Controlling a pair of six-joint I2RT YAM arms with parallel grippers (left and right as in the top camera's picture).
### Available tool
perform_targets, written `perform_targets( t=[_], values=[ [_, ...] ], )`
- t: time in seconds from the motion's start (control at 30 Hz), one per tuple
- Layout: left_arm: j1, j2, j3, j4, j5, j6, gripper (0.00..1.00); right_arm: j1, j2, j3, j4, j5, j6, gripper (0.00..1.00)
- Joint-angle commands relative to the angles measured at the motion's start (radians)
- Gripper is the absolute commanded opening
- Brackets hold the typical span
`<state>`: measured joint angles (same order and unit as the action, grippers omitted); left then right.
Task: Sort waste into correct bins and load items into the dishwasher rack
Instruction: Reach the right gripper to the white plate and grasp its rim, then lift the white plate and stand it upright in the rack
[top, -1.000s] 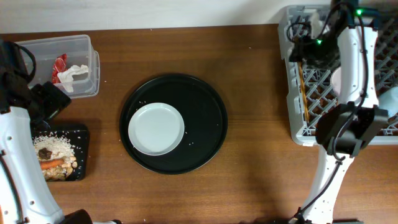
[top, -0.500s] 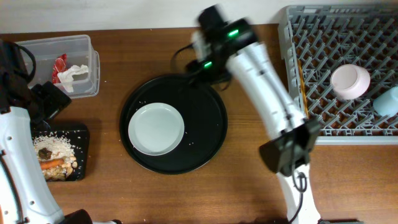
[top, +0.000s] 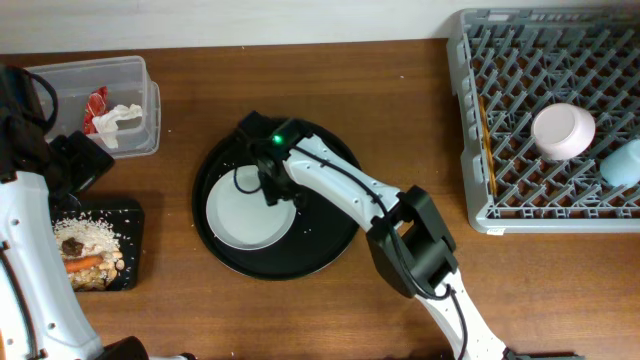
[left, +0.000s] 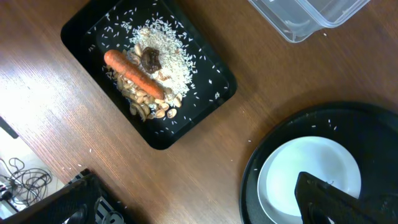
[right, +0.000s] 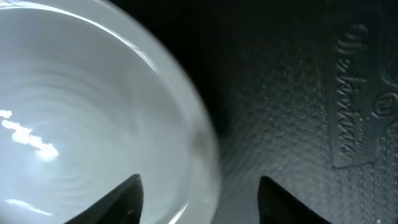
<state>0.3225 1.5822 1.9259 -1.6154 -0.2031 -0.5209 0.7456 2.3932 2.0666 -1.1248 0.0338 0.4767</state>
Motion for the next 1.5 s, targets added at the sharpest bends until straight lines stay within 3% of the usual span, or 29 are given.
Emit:
perform_targets(
  t=[0.0, 0.43, 0.77, 1.03, 1.1, 1.23, 1.47],
  values=[
    [0.008, 0.005, -0.003, -0.002, -0.014, -0.009, 0.99, -0.016, -0.002, -0.039, 0.024, 0.013, 0.015, 0.52],
    [0.008, 0.005, -0.003, -0.002, -0.014, -0.009, 0.99, -0.012, 0.006, -0.066, 0.089, -0.045, 0.015, 0.3],
    [0.008, 0.005, -0.003, -0.002, -0.014, -0.009, 0.99, -0.01, 0.032, -0.068, 0.106, -0.041, 0.015, 0.28],
    [0.008, 0.005, -0.003, -0.002, -0.014, -0.009, 0.99, -0.02, 0.032, -0.067, 0.108, -0.041, 0.014, 0.04],
    [0.008, 0.005, -0.003, -0.002, -0.014, -0.009, 0.99, -0.029, 0.021, -0.06, 0.1, -0.042, 0.014, 0.04],
    [0.008, 0.005, -0.003, -0.002, -0.014, -0.009, 0.99, -0.087, -0.026, 0.022, 0.03, -0.041, -0.017, 0.04],
    [0.008, 0.005, -0.003, -0.002, -0.014, -0.009, 0.99, -0.352, -0.097, 0.415, -0.272, -0.041, -0.209, 0.04]
  ],
)
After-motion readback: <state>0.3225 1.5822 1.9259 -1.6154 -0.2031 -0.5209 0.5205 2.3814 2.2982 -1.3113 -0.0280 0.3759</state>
